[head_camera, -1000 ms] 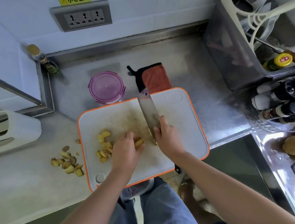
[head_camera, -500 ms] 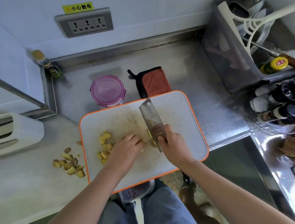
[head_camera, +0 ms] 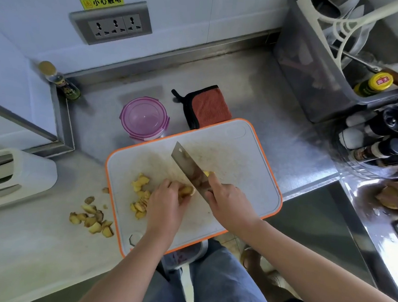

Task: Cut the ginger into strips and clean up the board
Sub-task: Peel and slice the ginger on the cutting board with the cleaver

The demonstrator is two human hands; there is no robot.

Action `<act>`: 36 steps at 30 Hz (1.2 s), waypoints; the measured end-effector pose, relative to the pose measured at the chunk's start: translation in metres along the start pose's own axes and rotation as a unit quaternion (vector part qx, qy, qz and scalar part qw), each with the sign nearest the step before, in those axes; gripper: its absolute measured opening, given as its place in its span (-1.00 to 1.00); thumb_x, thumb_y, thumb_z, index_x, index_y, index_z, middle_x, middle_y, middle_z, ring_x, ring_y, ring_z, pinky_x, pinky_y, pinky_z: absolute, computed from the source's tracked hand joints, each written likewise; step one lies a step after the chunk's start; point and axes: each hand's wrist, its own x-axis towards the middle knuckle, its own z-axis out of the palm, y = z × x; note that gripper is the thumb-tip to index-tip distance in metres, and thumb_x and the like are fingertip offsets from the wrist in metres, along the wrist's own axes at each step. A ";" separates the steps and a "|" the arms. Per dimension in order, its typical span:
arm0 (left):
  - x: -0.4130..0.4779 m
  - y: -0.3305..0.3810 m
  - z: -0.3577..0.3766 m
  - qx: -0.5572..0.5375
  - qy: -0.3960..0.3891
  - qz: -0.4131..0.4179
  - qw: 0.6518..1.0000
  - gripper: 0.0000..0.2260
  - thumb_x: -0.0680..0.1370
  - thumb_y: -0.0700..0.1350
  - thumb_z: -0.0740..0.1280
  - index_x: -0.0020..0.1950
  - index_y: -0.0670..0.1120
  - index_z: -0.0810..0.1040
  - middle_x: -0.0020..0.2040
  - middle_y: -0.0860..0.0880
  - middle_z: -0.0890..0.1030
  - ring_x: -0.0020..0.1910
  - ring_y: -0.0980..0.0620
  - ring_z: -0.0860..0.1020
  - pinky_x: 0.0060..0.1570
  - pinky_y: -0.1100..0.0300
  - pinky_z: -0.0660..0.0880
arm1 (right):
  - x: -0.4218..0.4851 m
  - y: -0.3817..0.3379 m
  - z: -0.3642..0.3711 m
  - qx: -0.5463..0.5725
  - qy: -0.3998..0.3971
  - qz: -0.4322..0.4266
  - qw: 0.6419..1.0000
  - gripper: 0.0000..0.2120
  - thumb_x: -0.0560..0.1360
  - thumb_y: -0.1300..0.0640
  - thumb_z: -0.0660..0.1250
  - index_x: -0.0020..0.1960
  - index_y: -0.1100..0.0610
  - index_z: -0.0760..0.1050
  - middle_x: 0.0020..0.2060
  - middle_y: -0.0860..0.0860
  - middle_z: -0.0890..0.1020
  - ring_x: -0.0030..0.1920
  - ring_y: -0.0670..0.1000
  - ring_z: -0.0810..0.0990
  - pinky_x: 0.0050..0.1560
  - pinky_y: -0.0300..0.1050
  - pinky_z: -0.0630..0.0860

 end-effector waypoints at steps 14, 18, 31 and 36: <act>0.006 0.000 -0.001 -0.030 -0.013 0.002 0.999 -0.83 0.42 -0.07 0.51 -0.04 -0.09 0.69 -0.14 -0.02 0.62 -0.19 -0.05 0.59 -0.16 0.07 0.54 | -0.003 -0.011 -0.007 -0.039 -0.055 0.026 0.997 -0.80 0.62 0.17 0.07 0.23 0.11 0.19 -0.38 -0.03 0.31 -0.37 0.03 0.36 -0.31 -0.05 0.36; 0.008 0.001 -0.002 -0.033 -0.017 0.007 0.999 -0.85 0.42 -0.09 0.52 -0.07 -0.11 0.68 -0.15 -0.02 0.62 -0.22 -0.04 0.59 -0.22 0.12 0.50 | 0.004 -0.012 -0.003 -0.049 -0.072 0.028 0.996 -0.78 0.61 0.22 0.08 0.23 0.10 0.18 -0.37 -0.02 0.33 -0.39 0.02 0.36 -0.31 -0.05 0.35; 0.008 -0.002 -0.001 -0.023 -0.027 0.005 0.999 -0.79 0.43 -0.02 0.51 -0.06 -0.13 0.64 -0.14 -0.04 0.60 -0.20 -0.09 0.57 -0.24 0.10 0.44 | 0.017 -0.002 0.019 0.005 -0.024 0.037 0.999 -0.77 0.64 0.10 0.07 0.23 0.19 0.23 -0.15 0.19 0.57 -0.17 0.26 0.53 -0.29 -0.02 0.31; 0.007 0.000 -0.003 -0.018 -0.027 0.005 0.999 -0.78 0.44 -0.03 0.50 -0.02 -0.14 0.66 -0.12 -0.05 0.61 -0.16 -0.10 0.60 -0.21 0.10 0.47 | 0.018 -0.001 0.009 0.050 0.005 0.045 0.998 -0.79 0.62 0.10 0.10 0.18 0.19 0.23 -0.30 0.12 0.45 -0.26 0.25 0.48 -0.32 -0.04 0.30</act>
